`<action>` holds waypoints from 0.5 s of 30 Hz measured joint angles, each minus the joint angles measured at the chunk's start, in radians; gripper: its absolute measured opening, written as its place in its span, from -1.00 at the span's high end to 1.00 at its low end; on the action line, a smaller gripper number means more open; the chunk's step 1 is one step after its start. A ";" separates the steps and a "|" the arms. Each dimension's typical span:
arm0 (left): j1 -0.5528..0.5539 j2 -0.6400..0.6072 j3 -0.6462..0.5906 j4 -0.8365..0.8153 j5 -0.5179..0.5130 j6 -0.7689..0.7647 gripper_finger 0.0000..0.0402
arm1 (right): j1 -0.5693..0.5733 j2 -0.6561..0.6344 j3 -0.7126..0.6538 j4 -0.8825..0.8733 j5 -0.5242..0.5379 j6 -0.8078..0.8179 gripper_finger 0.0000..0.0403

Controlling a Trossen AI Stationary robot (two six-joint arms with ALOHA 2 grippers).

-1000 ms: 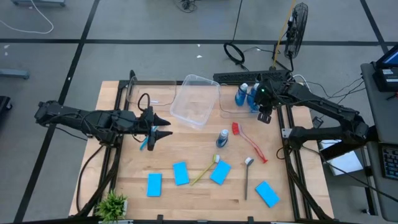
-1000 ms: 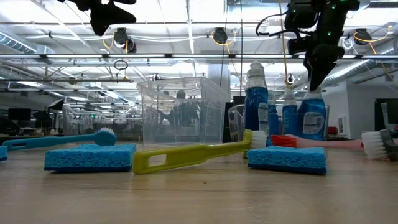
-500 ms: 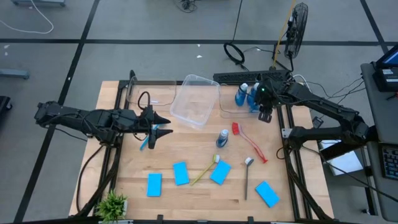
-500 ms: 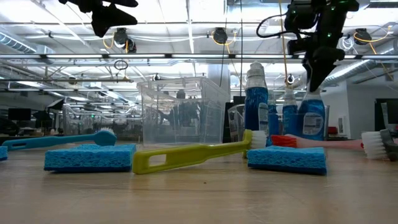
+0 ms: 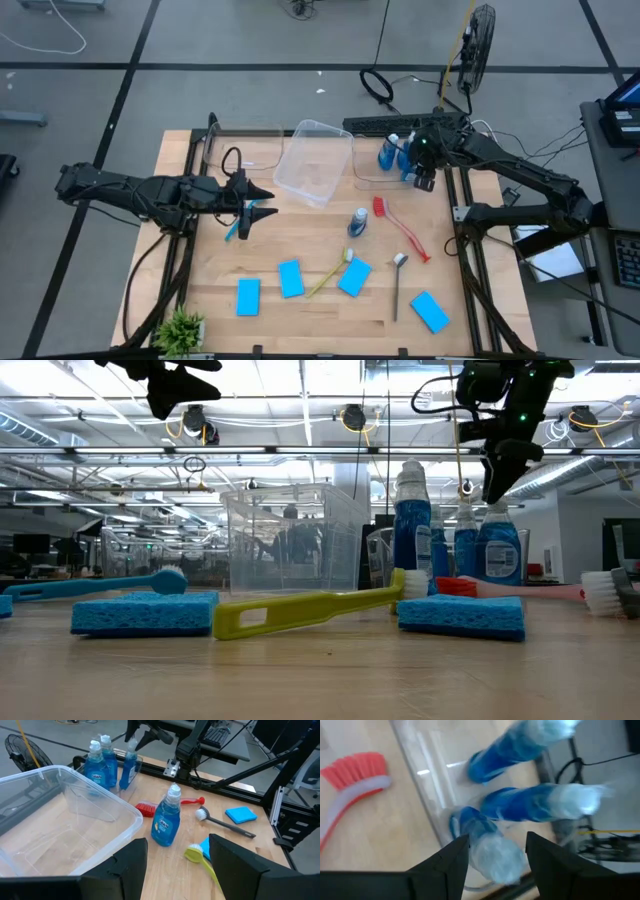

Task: Pick & Place Kitchen Sink Supplies
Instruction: Put the blue soap dispenser into the right transparent bin

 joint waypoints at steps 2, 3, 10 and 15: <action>0.000 0.000 0.000 0.000 0.000 -0.002 -0.07 | 0.001 -0.004 0.014 -0.001 0.033 0.000 0.08; 0.000 0.000 0.000 0.000 0.001 -0.002 -0.07 | 0.002 -0.007 0.023 -0.002 0.047 0.000 0.08; 0.000 0.000 0.000 0.000 0.001 -0.017 -0.07 | 0.002 -0.047 0.107 -0.001 0.056 0.012 0.09; 0.000 0.000 0.000 0.010 0.001 -0.024 -0.07 | 0.003 -0.093 0.176 0.000 0.048 0.083 0.10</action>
